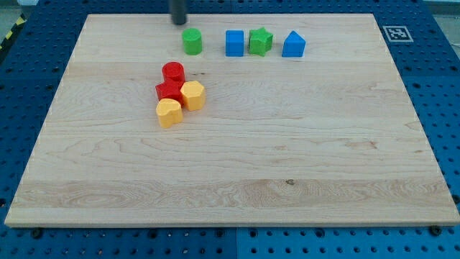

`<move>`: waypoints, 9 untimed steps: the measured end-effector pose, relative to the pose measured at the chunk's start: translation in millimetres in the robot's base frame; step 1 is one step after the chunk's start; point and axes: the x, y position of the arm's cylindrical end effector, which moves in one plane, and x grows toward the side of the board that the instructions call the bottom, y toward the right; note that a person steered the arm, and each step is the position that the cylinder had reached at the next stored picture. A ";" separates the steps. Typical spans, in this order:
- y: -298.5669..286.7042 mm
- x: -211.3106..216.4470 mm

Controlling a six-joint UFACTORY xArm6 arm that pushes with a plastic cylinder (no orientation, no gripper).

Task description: Push the green circle towards the blue cube

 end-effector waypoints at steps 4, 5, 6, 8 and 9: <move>-6.7 50.2; 12.6 50.1; 29.5 50.1; 37.8 50.1; 38.3 50.0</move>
